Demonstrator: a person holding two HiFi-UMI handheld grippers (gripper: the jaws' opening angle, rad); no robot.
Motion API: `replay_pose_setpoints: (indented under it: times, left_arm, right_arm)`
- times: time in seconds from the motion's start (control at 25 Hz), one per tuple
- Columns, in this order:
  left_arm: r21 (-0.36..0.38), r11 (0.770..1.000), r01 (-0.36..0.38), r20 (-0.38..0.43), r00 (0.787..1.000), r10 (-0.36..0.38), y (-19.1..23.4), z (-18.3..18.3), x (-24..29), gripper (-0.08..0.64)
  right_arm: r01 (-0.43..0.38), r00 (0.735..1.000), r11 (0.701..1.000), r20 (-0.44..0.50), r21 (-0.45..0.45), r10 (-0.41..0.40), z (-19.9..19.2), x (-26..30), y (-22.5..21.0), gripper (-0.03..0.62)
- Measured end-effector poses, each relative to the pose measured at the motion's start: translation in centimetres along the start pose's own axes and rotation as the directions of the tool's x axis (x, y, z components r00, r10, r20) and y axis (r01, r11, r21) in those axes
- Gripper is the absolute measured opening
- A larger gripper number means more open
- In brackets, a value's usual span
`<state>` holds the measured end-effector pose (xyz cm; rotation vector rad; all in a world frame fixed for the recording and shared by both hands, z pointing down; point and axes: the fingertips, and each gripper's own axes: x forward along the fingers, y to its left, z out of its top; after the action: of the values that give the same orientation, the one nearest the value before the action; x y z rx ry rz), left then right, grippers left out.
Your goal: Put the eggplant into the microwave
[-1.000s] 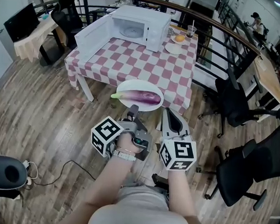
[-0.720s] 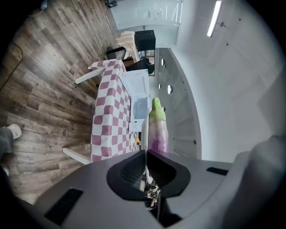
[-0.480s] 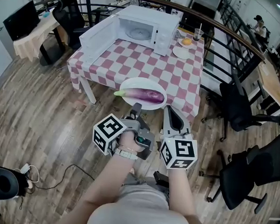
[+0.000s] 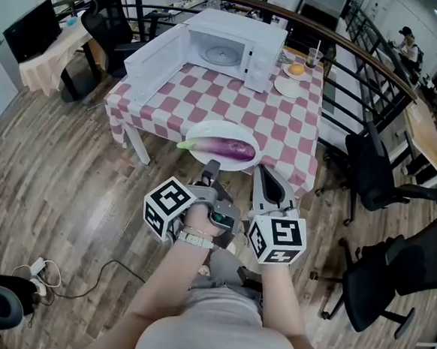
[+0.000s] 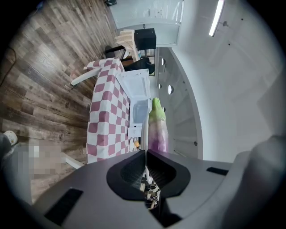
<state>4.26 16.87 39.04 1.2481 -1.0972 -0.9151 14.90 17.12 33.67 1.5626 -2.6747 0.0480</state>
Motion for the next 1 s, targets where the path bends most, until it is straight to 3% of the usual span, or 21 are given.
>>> replay_pose_setpoints:
  times: [0.36, 1.0]
  left_arm:
    - [-0.003, 1.0, 0.001, 0.023, 1.0, -0.001, -0.1, 2.4, 3.3, 0.015]
    - [0.001, 1.0, 0.001, 0.069, 0.998, -0.001, -1.1, 10.0, 12.7, 0.015]
  right_arm:
    - [-0.023, 1.0, 1.0, 0.004, 0.006, 0.023, -0.1, 4.5, -0.7, 0.023]
    - [-0.065, 0.998, 0.997, 0.014, 0.029, 0.065, 0.2, 16.3, -2.9, 0.023]
